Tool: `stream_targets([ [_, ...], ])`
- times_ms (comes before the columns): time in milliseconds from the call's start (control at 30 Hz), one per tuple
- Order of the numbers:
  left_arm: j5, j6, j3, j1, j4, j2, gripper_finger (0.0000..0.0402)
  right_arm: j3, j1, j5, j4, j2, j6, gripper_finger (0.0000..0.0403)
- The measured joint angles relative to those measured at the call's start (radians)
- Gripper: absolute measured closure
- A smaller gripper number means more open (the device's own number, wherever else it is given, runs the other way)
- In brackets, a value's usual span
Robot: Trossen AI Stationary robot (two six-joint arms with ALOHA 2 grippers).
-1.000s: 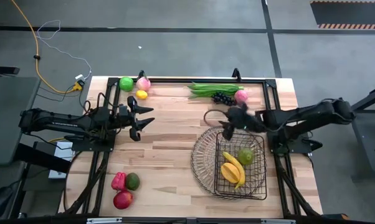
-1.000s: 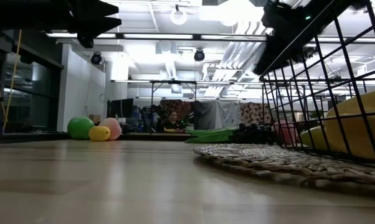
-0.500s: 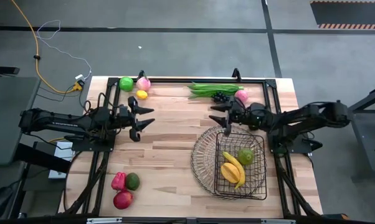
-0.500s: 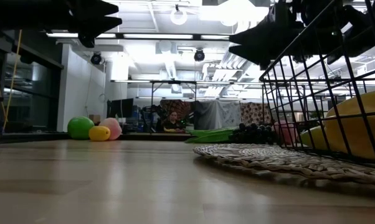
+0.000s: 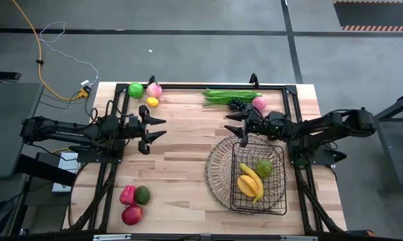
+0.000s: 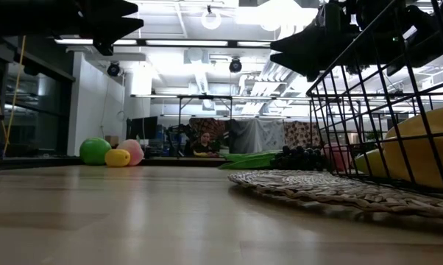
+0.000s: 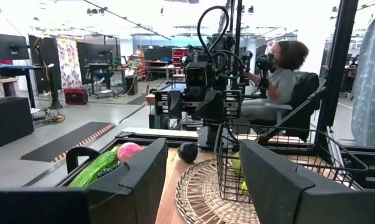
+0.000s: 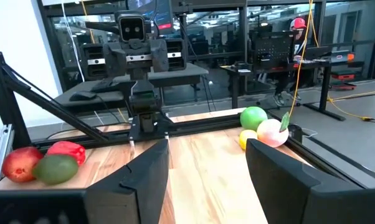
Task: Build produce basket
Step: Put the mangosteen into the wire basket
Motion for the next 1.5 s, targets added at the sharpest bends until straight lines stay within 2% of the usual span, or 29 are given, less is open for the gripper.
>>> stream_targets([
  [867, -0.008, 0.0, 0.0, 0.0, -0.008, 0.0, 0.021, 0.001, 0.0, 0.002, -0.006, 0.0, -0.015, 0.0199],
  [1167, -0.007, -0.001, 0.0, 0.0, -0.023, 0.0, 0.0209, 0.001, 0.0, 0.088, -0.012, 0.0, -0.009, 0.0198],
  [1300, -0.007, -0.02, 0.0, 0.0, -0.023, 0.0, 0.0188, 0.001, 0.0, 0.132, -0.021, -0.001, 0.043, 0.0185],
  [1500, -0.021, -0.052, 0.0, 0.0, -0.032, 0.0, 0.0138, 0.001, 0.0, 0.176, -0.049, -0.001, 0.099, 0.0135],
])
